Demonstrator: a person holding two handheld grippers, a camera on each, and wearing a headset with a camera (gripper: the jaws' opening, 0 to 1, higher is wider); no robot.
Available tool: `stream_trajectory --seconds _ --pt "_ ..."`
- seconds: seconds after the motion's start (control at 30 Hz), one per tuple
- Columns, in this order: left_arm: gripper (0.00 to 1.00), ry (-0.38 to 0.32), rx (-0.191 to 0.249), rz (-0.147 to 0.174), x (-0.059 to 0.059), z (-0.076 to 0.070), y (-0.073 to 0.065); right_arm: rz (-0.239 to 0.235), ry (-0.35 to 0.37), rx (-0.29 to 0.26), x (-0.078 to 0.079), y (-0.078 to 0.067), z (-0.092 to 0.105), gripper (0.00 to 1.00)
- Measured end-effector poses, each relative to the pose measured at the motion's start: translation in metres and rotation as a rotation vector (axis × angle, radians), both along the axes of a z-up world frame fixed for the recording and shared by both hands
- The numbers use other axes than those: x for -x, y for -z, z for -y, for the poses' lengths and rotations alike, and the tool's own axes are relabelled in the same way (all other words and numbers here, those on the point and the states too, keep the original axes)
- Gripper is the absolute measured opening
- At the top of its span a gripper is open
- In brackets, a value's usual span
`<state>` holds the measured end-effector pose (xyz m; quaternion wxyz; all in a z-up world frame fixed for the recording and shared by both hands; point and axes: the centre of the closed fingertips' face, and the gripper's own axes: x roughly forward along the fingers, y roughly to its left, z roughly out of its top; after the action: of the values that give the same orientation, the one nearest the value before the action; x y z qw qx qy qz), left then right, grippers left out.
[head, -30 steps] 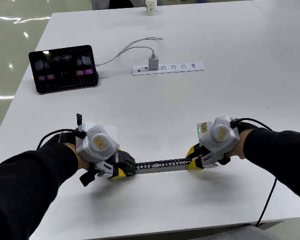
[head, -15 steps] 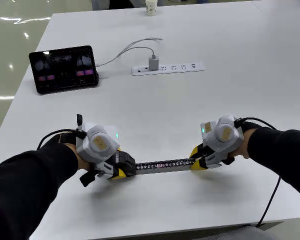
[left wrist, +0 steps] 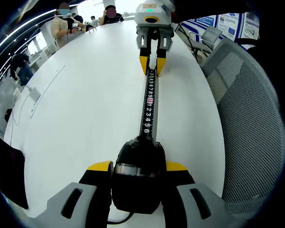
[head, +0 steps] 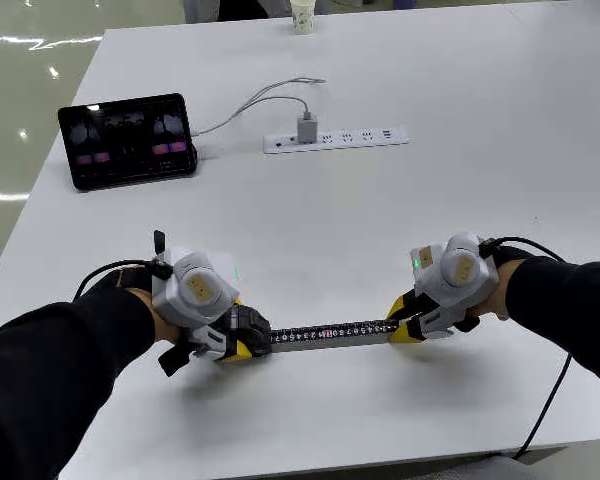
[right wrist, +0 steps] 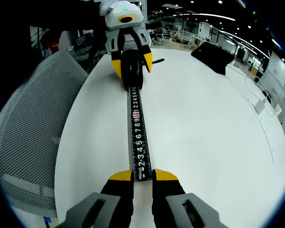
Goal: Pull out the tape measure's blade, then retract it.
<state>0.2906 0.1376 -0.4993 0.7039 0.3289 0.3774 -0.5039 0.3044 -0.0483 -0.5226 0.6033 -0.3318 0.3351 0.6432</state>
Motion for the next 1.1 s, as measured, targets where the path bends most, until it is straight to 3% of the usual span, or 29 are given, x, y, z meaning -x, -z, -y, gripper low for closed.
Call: stream_trajectory --seconds 1.1 --pt "0.35 -0.001 -0.003 0.003 0.000 0.000 0.000 -0.011 0.023 0.020 -0.003 -0.001 0.032 0.10"
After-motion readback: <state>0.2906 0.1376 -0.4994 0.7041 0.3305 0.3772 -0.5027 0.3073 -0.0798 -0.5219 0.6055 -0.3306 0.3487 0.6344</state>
